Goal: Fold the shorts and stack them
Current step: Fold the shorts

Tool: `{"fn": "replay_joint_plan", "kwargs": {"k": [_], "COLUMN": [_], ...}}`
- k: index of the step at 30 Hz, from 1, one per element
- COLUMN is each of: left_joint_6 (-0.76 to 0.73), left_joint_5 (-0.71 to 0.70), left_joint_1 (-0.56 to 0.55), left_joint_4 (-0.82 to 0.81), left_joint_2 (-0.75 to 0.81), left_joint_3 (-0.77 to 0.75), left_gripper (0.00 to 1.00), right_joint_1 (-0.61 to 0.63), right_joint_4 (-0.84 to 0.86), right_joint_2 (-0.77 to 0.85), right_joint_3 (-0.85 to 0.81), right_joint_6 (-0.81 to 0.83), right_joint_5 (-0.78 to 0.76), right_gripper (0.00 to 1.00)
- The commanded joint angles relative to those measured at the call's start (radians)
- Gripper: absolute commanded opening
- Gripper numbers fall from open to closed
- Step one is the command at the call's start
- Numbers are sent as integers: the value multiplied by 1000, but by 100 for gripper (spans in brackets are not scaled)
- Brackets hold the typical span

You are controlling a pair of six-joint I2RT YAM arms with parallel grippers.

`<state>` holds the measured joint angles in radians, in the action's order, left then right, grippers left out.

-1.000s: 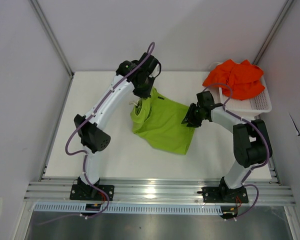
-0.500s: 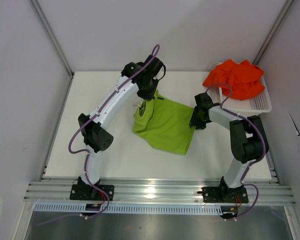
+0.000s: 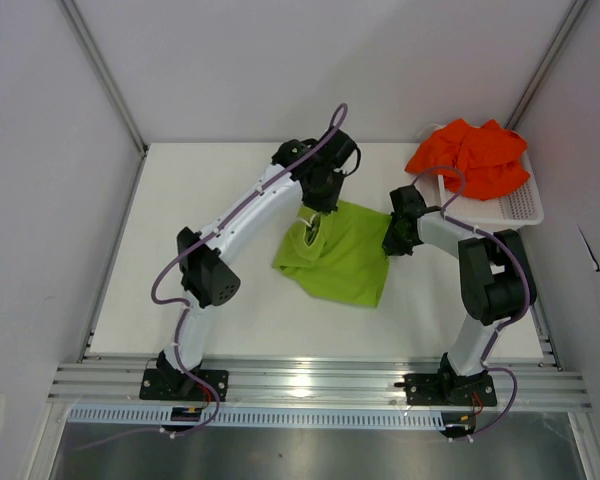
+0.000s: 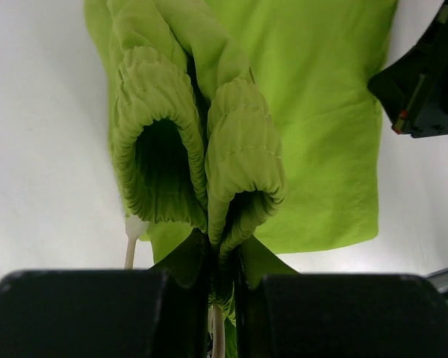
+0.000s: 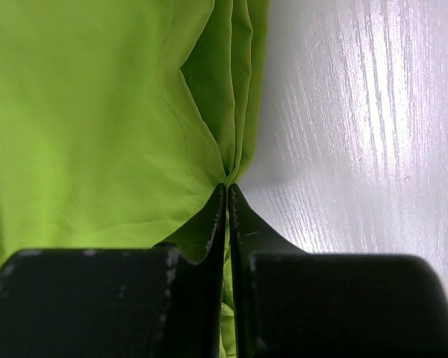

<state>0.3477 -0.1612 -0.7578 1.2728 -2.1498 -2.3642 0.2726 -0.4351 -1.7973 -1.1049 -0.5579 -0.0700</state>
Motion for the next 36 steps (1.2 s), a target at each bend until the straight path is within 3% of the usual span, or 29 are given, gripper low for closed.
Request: {"fn": "replay_joint_plan", "kwargs": {"k": [1,10,15,24,27,32,36], "left_joint_6": [73,137,226,292,313,324,320], "left_joint_5": [52,152,248,308,347,344,359], "left_joint_1": [-29,-72,-71,-71,-71,-60,-31], "left_joint_4": [-72,-156,-289,-354,-412,-446,-467], "left_joint_2": [-35,-59,-58,-139,-140,-144,-90], "left_joint_3": [-50,-15,57,48,106,122,118], "left_gripper": [4,1,0,14,32,95,99], "right_joint_1": [-4,-19,-27,-53,-75,-110,-144], "right_joint_4": [29,45,67,76,82,55,22], "right_joint_2": [-27,-30,-14,21,55,148,256], "right_joint_3": [28,45,65,92,103,116,116], "right_joint_6": [-11,-11,-17,-20,-30,-50,-53], "right_joint_5": [-19,-11,-5,-24,-21,-66,-108], "right_gripper": [2,0,0,0,2,18,25]}}
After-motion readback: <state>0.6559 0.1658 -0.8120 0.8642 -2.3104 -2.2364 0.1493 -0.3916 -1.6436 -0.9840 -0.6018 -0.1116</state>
